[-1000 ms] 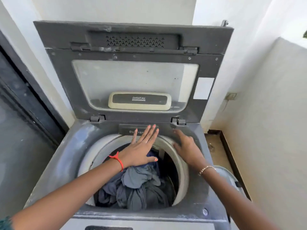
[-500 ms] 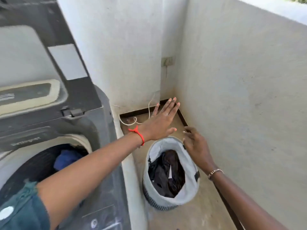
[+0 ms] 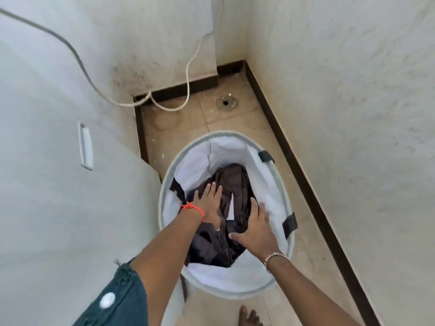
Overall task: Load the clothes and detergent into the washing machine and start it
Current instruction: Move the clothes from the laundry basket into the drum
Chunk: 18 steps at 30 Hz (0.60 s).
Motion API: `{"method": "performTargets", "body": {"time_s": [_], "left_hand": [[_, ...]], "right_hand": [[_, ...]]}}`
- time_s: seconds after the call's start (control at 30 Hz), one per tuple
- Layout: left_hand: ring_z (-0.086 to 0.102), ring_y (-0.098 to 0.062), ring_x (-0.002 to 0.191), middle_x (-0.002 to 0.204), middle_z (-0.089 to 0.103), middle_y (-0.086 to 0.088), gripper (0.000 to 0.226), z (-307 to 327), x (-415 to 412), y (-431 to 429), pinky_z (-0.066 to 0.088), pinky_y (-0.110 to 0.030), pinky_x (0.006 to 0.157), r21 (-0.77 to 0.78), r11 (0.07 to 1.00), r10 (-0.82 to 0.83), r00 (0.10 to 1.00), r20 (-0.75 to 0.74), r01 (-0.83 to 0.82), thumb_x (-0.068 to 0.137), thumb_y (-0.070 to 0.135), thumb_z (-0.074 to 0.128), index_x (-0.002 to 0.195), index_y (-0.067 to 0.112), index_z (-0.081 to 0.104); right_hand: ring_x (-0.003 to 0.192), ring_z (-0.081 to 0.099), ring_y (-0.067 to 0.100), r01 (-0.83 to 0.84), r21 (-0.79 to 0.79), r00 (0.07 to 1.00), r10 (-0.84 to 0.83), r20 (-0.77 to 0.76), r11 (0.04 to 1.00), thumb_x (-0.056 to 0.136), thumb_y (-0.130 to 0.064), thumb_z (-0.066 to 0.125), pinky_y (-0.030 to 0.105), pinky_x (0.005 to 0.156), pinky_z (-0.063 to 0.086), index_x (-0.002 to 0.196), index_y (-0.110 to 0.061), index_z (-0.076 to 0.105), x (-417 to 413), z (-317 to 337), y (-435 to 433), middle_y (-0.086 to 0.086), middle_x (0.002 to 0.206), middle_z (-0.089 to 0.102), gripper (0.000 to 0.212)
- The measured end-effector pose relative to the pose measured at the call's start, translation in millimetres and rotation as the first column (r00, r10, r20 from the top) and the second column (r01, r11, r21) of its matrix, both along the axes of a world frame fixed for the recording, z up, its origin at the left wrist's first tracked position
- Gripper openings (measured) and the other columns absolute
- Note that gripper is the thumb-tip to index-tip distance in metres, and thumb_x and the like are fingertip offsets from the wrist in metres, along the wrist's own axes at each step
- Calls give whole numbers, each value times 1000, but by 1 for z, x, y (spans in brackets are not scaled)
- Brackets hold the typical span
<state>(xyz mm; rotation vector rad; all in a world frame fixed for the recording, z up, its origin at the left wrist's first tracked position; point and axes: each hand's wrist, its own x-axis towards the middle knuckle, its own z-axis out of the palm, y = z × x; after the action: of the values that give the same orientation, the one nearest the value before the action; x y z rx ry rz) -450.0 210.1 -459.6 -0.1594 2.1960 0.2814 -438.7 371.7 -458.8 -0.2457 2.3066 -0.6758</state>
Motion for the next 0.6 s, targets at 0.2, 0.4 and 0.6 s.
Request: {"method": "performTargets", "body": {"time_s": [0.2, 0.4, 0.6], "left_hand": [[-22, -28, 141, 153, -26, -9, 143, -126, 42, -2, -11, -60, 108, -213, 967, -169, 978, -125, 140, 54, 62, 77, 143, 15, -26], [-16, -27, 143, 155, -18, -11, 146, -195, 53, -11, -11, -57, 109, -332, 932, -236, 935, -263, 141, 47, 67, 76, 145, 16, -20], [-16, -31, 142, 155, -20, -9, 152, -223, 52, -18, -9, -55, 111, -277, 959, -141, 944, -299, 55, 40, 74, 73, 145, 16, -21]], "right_hand": [[142, -14, 34, -203, 96, 957, 219, -191, 974, 69, -43, 74, 39, 116, -1, 145, -21, -14, -10, -115, -9, 16, 153, -20, 119], [143, -7, 33, -192, 166, 948, 227, -225, 967, 56, -48, 81, 40, 116, 4, 145, -19, -17, -22, -187, -21, 20, 153, -18, 136], [143, 2, 37, -165, 91, 985, 159, 67, 982, 41, -51, 86, 52, 116, 8, 140, -24, -28, -10, -225, -26, 15, 154, -16, 154]]}}
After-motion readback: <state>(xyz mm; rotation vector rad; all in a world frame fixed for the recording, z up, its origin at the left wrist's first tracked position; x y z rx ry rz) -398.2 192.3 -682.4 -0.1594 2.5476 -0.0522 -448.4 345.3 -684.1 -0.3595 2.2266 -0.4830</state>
